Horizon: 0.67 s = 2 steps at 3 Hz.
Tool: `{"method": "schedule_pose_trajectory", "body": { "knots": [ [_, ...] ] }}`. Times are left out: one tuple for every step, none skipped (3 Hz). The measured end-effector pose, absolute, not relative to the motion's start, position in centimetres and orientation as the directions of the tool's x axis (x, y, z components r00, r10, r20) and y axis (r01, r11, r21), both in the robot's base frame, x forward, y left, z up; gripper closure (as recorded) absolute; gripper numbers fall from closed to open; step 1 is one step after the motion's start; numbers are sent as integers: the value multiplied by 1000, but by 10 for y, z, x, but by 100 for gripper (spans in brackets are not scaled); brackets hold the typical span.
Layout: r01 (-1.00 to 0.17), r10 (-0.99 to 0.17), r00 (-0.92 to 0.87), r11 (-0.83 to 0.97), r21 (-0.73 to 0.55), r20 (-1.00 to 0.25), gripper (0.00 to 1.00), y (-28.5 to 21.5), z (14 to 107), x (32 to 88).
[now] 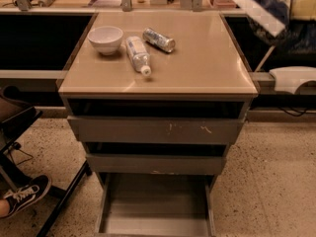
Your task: Pick blue chip bag from bottom drawer and place on counter
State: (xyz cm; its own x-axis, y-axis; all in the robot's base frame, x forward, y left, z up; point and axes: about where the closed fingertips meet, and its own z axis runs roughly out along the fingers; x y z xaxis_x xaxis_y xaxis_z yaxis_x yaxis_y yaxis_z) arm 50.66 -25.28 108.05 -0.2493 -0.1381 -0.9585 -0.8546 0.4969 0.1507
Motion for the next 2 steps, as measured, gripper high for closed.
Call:
{"method": "schedule_pose_trajectory", "body": {
  "knots": [
    [-869,-126,-222,475,138,-967,100,-230,1107,521],
    [-862,-138,-239,487,144,-961,100,-231,1095,531]
  ]
}}
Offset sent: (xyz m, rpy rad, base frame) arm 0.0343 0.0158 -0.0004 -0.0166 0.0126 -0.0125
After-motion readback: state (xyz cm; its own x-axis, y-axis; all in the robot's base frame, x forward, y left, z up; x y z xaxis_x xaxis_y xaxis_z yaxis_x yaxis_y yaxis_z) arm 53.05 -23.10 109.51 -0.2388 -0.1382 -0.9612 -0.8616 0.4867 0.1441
